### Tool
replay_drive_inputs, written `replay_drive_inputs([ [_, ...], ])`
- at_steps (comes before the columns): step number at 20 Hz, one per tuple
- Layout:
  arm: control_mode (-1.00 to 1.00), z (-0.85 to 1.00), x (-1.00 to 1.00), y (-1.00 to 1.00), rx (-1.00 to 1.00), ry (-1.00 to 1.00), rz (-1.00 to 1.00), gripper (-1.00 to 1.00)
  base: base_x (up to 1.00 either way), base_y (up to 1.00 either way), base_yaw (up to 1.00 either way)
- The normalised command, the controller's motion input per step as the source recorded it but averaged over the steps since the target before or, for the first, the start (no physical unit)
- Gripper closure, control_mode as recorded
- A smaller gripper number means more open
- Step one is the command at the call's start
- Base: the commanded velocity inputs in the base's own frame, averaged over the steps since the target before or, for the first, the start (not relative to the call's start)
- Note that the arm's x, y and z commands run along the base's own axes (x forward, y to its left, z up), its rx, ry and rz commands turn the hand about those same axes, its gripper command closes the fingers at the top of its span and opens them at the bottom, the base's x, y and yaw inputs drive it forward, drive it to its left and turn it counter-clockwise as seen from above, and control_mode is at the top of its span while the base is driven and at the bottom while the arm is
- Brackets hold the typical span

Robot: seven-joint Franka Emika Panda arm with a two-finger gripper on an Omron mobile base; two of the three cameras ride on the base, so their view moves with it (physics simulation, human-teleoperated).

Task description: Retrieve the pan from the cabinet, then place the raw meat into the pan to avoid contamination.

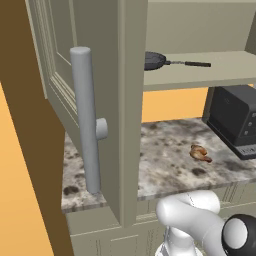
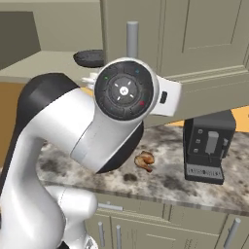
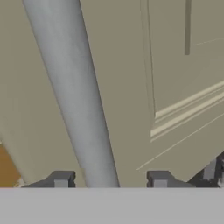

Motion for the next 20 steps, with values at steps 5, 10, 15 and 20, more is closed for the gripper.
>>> replay_drive_inputs([
  [5, -1.0, 0.09, -0.44, 0.08, -0.03, 0.0, -0.06, -1.0, 0.0, 0.0, 0.0],
  [10, -1.0, 0.19, -0.46, 0.4, -0.13, 0.0, -0.14, -1.0, 0.0, 0.0, 0.0],
  [15, -1.0, 0.04, -0.53, 0.35, -0.12, 0.0, -0.15, -1.0, 0.0, 0.0, 0.0],
  [20, -1.0, 0.07, -0.56, 0.59, -0.17, 0.01, -0.08, -1.0, 0.0, 0.0, 0.0],
])
